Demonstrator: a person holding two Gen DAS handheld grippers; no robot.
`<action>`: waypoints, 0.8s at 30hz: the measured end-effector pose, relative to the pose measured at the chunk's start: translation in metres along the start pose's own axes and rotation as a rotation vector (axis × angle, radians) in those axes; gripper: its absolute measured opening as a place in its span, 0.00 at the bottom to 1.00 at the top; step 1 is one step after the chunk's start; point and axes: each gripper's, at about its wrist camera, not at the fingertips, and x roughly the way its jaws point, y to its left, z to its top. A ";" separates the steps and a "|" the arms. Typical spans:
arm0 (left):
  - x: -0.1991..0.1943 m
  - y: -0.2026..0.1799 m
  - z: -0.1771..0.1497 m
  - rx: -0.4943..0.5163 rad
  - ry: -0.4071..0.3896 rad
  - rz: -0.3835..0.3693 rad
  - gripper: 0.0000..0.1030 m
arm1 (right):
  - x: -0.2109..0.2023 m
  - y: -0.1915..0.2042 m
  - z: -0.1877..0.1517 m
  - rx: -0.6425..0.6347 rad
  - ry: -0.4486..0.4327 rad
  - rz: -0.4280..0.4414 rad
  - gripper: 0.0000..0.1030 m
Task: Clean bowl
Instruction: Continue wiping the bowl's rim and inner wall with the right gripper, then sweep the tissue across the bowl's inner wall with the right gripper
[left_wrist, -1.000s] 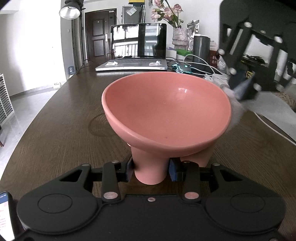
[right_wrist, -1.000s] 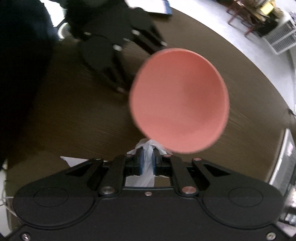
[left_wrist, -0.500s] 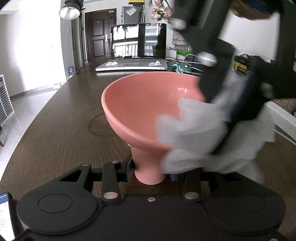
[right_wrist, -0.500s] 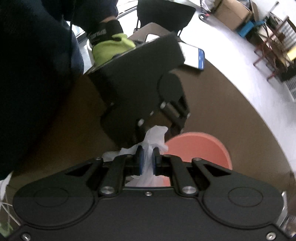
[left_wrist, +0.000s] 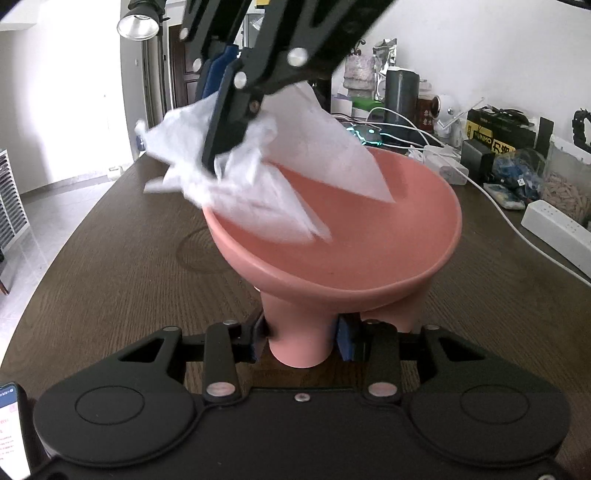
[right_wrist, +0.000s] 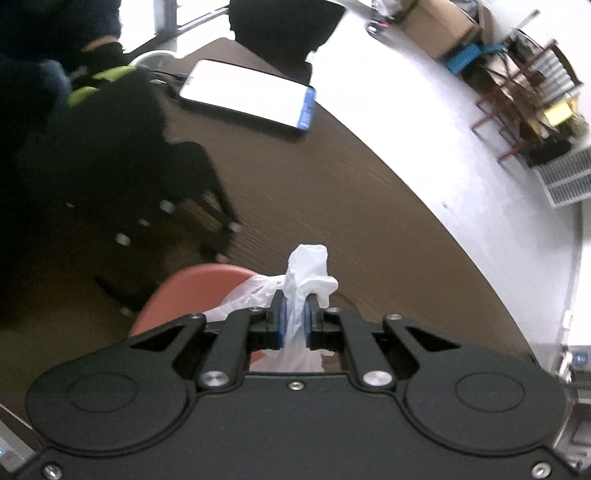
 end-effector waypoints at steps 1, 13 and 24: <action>-0.001 -0.001 -0.001 0.000 0.000 0.000 0.37 | -0.001 -0.004 -0.006 0.016 0.008 -0.010 0.09; -0.001 -0.005 0.000 -0.001 0.000 0.000 0.37 | -0.012 0.022 -0.074 0.112 0.108 -0.021 0.09; 0.000 -0.004 0.000 0.002 0.000 0.001 0.37 | -0.026 0.097 -0.039 0.016 0.004 0.091 0.09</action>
